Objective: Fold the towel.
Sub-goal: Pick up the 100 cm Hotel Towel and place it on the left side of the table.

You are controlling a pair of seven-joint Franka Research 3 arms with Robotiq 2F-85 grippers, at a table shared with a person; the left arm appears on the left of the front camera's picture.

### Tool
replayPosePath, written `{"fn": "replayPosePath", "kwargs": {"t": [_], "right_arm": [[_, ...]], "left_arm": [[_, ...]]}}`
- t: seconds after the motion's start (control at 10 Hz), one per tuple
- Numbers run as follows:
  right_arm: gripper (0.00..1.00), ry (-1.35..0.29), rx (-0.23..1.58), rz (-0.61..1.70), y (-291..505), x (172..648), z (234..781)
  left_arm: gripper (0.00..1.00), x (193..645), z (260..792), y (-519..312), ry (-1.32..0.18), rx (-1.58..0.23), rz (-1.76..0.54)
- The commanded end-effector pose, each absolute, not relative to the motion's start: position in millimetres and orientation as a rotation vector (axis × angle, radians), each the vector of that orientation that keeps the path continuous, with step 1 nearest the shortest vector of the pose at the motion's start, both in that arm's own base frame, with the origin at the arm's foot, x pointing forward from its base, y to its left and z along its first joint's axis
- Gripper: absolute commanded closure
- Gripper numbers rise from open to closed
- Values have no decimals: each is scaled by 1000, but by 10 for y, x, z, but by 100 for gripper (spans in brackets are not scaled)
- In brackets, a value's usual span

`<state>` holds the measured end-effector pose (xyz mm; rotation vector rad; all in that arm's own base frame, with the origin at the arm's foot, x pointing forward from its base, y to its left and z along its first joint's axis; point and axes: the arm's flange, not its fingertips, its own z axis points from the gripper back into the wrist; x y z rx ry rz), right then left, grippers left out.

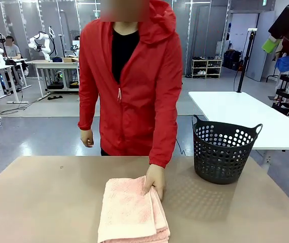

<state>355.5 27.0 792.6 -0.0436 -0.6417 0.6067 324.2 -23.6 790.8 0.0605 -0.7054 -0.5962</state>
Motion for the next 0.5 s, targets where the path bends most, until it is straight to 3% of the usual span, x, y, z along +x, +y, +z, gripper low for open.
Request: {"fn": "replayPosePath", "kwargs": {"t": [0.0,0.4], "right_arm": [[0,-645,-44,611,250,3558,7939],[0,-645,-44,611,250,3558,7939]], "left_arm": [[0,3221,7923,-227,-705,60,-605],[0,3221,7923,-227,-705,60,-605]]}}
